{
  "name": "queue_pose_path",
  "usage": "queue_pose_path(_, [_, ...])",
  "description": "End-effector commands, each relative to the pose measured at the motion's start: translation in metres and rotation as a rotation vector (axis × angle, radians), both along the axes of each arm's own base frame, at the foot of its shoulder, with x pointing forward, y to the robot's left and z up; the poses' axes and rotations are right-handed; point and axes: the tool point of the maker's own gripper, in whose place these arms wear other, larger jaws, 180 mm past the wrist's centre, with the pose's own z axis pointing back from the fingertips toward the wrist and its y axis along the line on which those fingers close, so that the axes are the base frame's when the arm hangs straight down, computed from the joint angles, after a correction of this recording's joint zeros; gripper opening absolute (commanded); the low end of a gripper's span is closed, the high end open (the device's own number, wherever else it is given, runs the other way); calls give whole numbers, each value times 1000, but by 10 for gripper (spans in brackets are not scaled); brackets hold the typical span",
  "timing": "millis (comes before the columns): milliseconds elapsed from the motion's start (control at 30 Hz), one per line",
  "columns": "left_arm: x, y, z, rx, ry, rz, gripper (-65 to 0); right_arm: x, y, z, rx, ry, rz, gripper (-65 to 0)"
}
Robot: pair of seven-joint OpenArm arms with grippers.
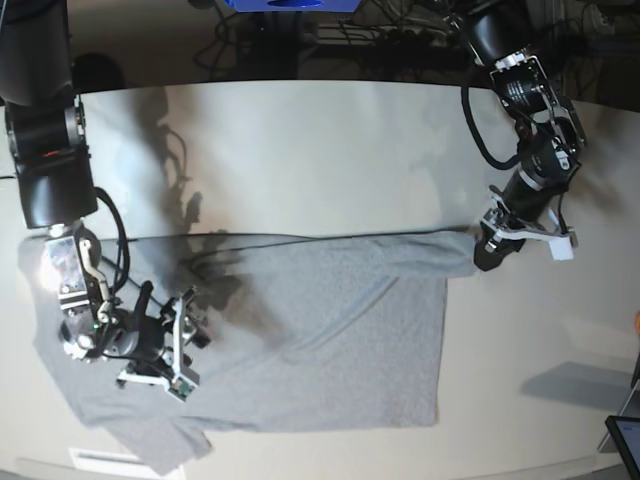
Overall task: Fold the T-shirt properly
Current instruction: 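Lower the held shoulder edge onto the shirt body, folding it over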
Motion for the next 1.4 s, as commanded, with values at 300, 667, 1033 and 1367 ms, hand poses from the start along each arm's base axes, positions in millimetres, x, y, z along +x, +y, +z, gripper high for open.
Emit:
queue_pose_path(300, [-25, -5, 70, 469, -83, -161, -390, -37, -86, 76, -58, -168, -260, -392])
queue_pose_path(667, [-34, -65, 33, 959, -144, -321, -393, -127, -116, 26, -12, -84, -448, -392])
queue_pose_path(1033, [-41, -60, 18, 960, -73, -335, -395, -144, -112, 2, 27, -18, -483, -392])
queue_pose_path(1367, [-3, -61, 55, 976, -188, -277, -650, -110, -130, 2, 92, -71, -503, -650])
